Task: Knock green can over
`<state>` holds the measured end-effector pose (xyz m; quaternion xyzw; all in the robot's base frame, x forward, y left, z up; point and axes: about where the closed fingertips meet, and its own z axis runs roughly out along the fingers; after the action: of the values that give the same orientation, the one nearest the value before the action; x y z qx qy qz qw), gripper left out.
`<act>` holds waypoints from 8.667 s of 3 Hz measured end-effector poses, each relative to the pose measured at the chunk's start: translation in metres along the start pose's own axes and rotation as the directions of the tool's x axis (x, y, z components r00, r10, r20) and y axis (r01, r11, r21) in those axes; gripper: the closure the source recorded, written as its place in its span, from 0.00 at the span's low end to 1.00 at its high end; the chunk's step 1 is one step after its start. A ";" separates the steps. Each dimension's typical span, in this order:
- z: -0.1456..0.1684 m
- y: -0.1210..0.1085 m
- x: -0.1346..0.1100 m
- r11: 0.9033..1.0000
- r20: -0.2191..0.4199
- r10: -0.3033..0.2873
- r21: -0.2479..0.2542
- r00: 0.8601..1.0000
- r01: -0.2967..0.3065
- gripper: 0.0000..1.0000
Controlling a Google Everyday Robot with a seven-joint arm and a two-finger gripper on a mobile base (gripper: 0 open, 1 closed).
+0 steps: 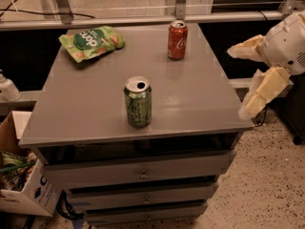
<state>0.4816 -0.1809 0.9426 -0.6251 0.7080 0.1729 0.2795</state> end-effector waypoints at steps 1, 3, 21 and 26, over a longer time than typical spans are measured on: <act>0.003 0.017 -0.025 0.996 0.178 -0.005 -0.086 0.984 0.021 0.00; 0.007 0.022 -0.036 0.994 0.247 0.001 -0.107 0.969 0.026 0.00; 0.145 -0.025 -0.162 0.986 0.388 -0.133 -0.044 0.912 0.162 1.00; 0.219 -0.043 -0.118 0.955 -0.061 -0.288 -0.093 0.956 0.282 1.00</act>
Offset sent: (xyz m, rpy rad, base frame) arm -0.0135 0.0225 0.0101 0.1668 0.0312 0.0776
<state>0.5706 0.0352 0.8480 -0.7376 0.6126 0.1370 0.2488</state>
